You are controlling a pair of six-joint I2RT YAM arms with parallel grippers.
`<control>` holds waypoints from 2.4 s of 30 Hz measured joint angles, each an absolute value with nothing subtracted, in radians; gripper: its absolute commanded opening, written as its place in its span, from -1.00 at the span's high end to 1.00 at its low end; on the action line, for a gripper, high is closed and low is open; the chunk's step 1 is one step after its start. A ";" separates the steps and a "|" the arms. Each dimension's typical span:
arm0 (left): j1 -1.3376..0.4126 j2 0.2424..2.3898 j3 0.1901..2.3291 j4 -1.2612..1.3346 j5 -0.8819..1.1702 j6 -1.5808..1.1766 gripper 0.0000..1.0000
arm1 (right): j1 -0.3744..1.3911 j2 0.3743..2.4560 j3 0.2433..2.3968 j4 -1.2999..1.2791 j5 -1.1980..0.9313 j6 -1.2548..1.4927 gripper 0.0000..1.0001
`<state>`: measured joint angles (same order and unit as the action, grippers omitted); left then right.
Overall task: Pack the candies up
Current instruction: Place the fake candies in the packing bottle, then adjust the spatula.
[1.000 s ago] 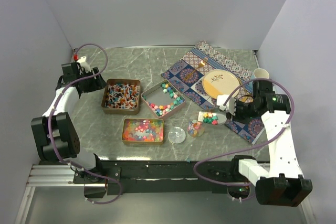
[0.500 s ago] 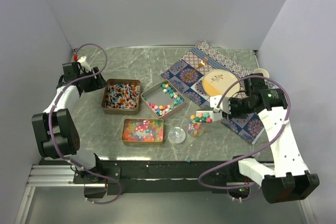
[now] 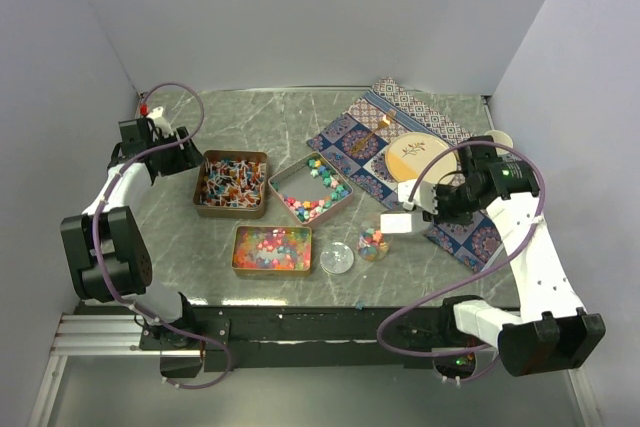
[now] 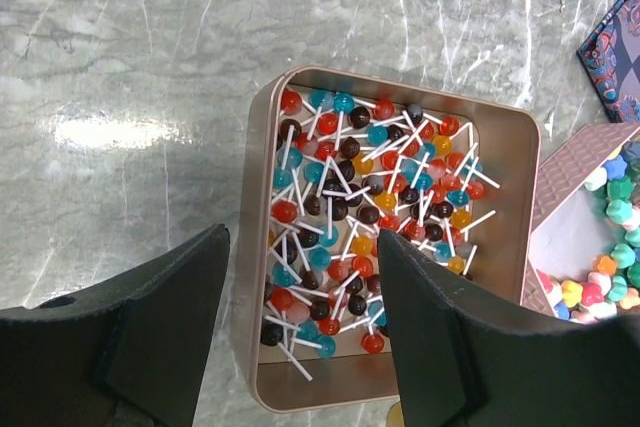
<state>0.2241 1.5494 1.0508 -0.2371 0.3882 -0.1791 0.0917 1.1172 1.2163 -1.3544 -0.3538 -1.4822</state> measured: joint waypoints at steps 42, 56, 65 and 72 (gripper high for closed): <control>0.071 1.599 1.116 0.199 1.221 -0.799 -0.29 | 0.656 1.803 2.039 -0.979 -0.313 -0.735 1.00; 0.007 1.713 1.111 0.454 1.279 -1.056 0.67 | 0.697 1.834 2.087 -0.975 -0.390 -0.717 1.00; 0.010 1.779 1.080 0.837 1.339 -1.341 0.98 | 0.698 1.813 2.015 -0.926 -0.416 -0.679 -0.02; 0.010 1.796 1.077 0.869 1.348 -1.349 0.98 | 0.689 1.802 1.981 -0.924 -0.454 -0.670 0.01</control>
